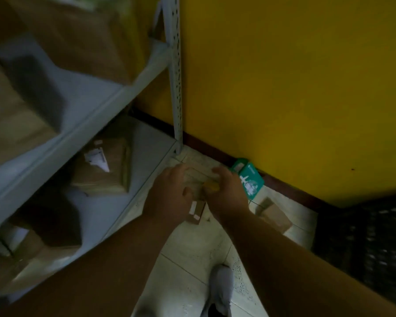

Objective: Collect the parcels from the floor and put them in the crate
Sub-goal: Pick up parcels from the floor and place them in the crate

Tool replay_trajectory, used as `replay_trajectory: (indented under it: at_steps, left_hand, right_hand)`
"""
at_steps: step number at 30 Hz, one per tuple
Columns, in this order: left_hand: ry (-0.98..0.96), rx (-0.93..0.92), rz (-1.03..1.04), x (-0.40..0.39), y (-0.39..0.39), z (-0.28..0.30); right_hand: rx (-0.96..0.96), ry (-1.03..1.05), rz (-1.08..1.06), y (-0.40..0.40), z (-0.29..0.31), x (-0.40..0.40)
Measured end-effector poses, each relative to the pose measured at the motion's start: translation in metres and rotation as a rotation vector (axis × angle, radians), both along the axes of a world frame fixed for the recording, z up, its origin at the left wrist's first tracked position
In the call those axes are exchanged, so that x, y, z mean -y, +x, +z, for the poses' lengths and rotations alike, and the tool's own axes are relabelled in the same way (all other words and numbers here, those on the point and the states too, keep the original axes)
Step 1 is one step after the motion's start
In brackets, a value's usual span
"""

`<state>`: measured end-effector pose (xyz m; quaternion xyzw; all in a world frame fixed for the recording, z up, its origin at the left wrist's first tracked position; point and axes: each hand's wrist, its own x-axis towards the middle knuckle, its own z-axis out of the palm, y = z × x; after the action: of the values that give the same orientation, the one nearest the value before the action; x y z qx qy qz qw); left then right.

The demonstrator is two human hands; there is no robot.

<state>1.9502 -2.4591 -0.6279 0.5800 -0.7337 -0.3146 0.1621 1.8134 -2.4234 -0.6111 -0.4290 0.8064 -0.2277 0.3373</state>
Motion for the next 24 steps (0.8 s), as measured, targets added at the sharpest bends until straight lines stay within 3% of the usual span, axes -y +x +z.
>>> replay_trajectory:
  at_steps: [5,10,14,19,24]
  left_hand:
    - [0.065,0.044,0.051,0.055,-0.006,-0.140]
    - [0.271,0.091,0.142,0.084,0.011,-0.292]
    - [0.451,0.152,0.170,0.091,0.027,-0.391]
    - [0.638,0.243,0.274,0.095,0.018,-0.489]
    - [0.743,0.316,0.330,0.101,0.012,-0.554]
  right_hand:
    - [0.094,0.074,-0.095,-0.001,-0.148,0.061]
    - [0.233,0.210,-0.204,0.021,-0.314,0.066]
    - [0.230,0.314,-0.222,0.024,-0.422,0.066]
    - [0.146,0.474,-0.186,0.011,-0.528,0.073]
    - [0.239,0.567,-0.311,0.009,-0.587,0.086]
